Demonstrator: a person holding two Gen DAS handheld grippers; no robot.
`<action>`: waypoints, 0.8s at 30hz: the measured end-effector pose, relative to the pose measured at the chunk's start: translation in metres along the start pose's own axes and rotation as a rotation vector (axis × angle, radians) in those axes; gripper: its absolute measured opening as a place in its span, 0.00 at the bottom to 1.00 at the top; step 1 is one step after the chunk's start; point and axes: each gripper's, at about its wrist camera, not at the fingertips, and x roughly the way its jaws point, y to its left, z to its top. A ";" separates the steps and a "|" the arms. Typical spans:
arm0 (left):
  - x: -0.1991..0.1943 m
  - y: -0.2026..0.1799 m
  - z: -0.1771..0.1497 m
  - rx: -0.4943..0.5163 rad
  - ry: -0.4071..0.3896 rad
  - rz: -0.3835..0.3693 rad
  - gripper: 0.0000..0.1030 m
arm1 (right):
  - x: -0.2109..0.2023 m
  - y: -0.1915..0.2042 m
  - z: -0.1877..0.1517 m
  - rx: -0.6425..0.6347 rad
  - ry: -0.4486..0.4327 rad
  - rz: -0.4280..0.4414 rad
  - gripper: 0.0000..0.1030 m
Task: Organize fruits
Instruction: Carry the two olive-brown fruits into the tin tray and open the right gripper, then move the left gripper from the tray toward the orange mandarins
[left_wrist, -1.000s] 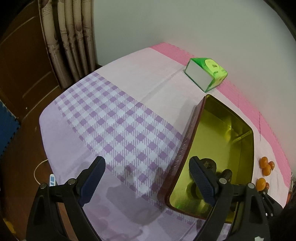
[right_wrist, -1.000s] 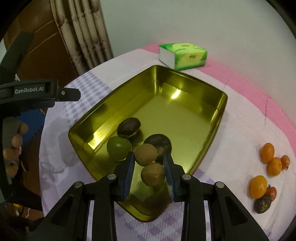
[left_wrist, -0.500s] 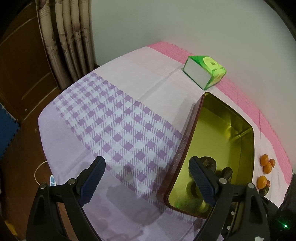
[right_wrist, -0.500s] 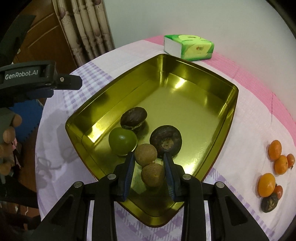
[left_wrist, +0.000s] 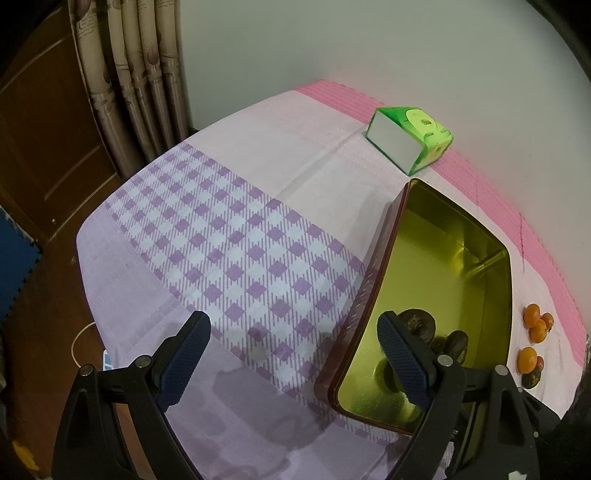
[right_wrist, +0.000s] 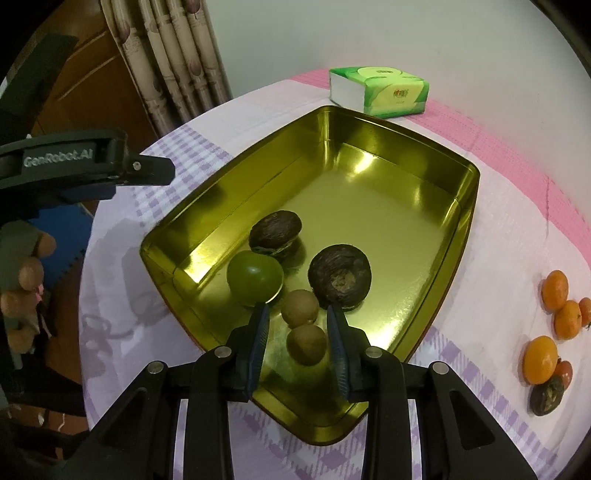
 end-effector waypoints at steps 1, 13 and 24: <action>0.000 0.000 0.000 0.000 0.000 0.000 0.87 | -0.002 0.000 0.000 0.001 -0.005 -0.003 0.33; -0.004 -0.010 -0.002 0.068 -0.033 0.014 0.87 | -0.062 -0.040 -0.017 0.110 -0.161 -0.072 0.40; -0.019 -0.041 -0.010 0.208 -0.102 -0.001 0.87 | -0.078 -0.154 -0.098 0.342 -0.130 -0.323 0.42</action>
